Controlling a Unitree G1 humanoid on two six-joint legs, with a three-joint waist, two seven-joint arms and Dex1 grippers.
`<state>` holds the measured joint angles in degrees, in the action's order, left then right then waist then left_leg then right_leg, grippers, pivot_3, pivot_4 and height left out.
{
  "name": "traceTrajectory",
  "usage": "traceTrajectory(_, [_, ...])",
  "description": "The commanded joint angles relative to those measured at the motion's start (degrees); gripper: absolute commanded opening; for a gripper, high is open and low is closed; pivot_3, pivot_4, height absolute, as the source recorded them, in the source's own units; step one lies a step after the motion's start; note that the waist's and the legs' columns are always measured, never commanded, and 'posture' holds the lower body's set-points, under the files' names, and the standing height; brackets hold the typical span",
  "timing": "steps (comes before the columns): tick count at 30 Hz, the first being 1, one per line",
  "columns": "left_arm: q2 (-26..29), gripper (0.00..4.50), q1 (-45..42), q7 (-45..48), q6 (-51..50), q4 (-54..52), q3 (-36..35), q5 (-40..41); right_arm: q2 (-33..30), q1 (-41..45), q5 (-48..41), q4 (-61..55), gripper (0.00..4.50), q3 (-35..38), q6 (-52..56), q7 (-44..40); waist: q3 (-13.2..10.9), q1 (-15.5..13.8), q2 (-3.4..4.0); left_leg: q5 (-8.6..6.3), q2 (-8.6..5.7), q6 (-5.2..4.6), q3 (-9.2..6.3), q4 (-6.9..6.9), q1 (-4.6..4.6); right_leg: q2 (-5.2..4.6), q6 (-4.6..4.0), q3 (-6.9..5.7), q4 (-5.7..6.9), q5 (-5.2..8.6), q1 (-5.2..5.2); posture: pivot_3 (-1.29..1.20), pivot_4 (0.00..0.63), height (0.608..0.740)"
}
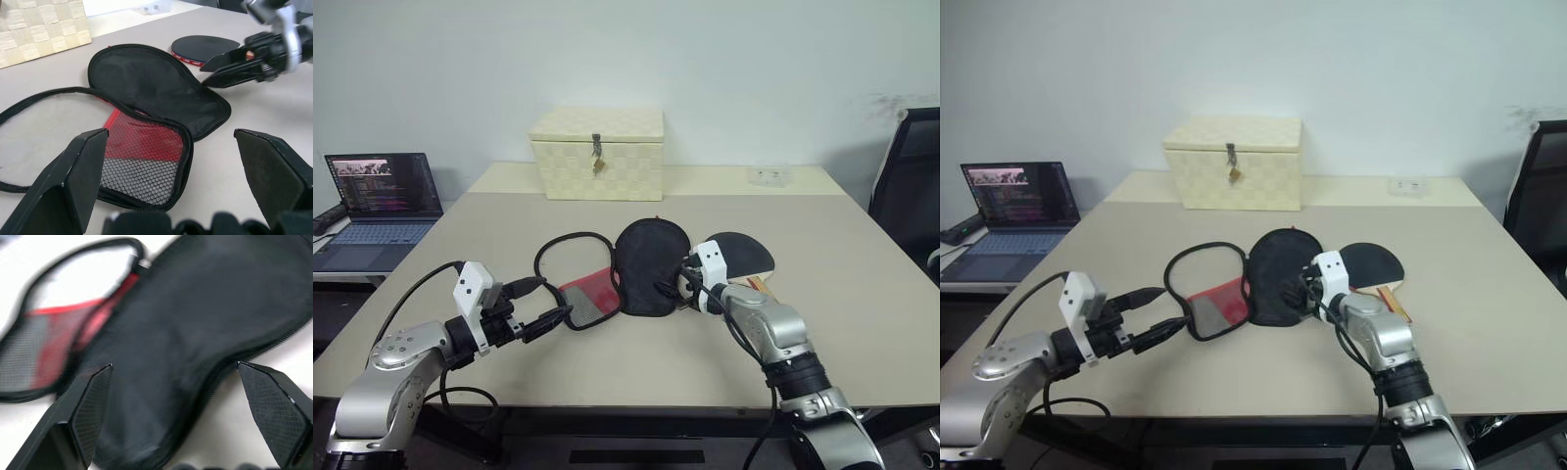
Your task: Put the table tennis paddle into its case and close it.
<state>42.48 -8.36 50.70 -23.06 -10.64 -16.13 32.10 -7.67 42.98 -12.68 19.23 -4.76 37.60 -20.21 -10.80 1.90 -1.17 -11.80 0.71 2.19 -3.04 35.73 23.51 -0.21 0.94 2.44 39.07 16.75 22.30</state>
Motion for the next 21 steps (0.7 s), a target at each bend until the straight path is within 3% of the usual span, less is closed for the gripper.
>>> traceTrajectory(1, [0.8, 4.5, 0.1, -0.1, 1.4, -1.4, -1.8, -0.4, 0.8, 2.9, 2.8, 5.4, 4.45, 0.9, -5.8, 2.9, 0.0, 0.0, 0.0, 0.0, 0.0, 0.0, 0.0, -0.01, 0.0, 0.0, 0.0, 0.01, 0.0, 0.0, 0.0, 0.0, 0.15, 0.74])
traceTrajectory(9, [1.3, 4.5, 1.3, -0.4, 1.1, -2.5, -3.3, -0.6, 2.1, 4.8, 2.5, 8.8, 4.45, 3.6, -6.9, 4.3, 0.0, 0.1, 0.0, 0.0, 0.02, 0.0, -0.01, -0.01, 0.0, -0.01, -0.01, 0.01, 0.02, -0.01, 0.0, 0.0, 0.15, 0.74])
traceTrajectory(15, [1.2, 4.5, 0.7, -0.5, 1.0, -2.5, -2.9, -0.9, 5.8, 5.5, -1.5, 6.7, 4.45, 2.4, -1.7, -3.1, 0.0, 0.3, 0.01, 0.0, 0.04, 0.0, -0.01, -0.01, 0.0, 0.0, -0.02, 0.0, 0.02, -0.01, 0.0, 0.0, 0.15, 0.74])
traceTrajectory(21, [1.4, 4.5, 0.0, -0.4, 1.0, -2.5, -2.8, -1.1, 8.6, 7.8, 1.1, 11.7, 4.45, 1.9, -4.1, -0.2, 0.0, 0.5, 0.01, 0.0, 0.02, 0.0, -0.03, -0.01, 0.0, -0.01, -0.02, -0.02, 0.02, -0.01, 0.0, 0.0, 0.15, 0.74])
